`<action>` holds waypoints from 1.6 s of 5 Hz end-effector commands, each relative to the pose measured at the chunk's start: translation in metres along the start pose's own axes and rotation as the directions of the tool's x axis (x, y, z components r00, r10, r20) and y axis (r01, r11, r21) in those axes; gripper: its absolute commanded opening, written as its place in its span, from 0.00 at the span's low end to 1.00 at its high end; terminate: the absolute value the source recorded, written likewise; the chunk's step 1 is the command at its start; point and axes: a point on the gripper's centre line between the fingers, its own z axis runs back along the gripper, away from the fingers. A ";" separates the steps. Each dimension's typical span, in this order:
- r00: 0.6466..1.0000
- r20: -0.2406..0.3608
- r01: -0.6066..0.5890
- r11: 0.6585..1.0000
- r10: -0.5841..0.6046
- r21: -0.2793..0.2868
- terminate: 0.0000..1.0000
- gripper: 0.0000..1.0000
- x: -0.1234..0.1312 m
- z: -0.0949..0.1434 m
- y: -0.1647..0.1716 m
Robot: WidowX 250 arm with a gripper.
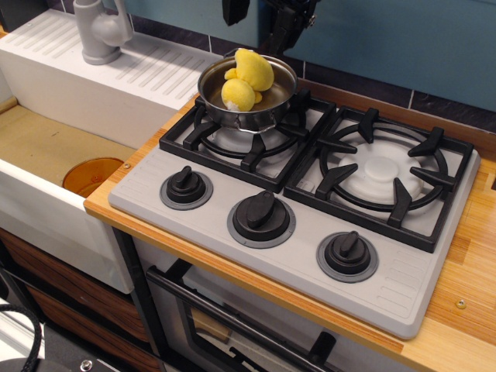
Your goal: Put stuffedduck in pan
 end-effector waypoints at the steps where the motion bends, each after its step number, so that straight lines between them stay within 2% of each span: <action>1: 0.999 0.046 -0.022 1.000 0.022 -0.007 0.00 1.00 -0.005 0.031 -0.008; 3: 0.998 0.066 -0.019 0.997 0.024 -0.078 0.00 1.00 -0.008 0.033 -0.018; 5: 0.996 0.086 -0.020 0.997 0.027 -0.080 0.00 1.00 -0.008 0.031 -0.026; 7: 0.996 0.079 -0.027 0.994 0.035 -0.102 0.00 1.00 -0.006 0.029 -0.027; 8: 0.997 0.063 -0.030 0.995 0.036 -0.095 1.00 1.00 -0.004 0.027 -0.027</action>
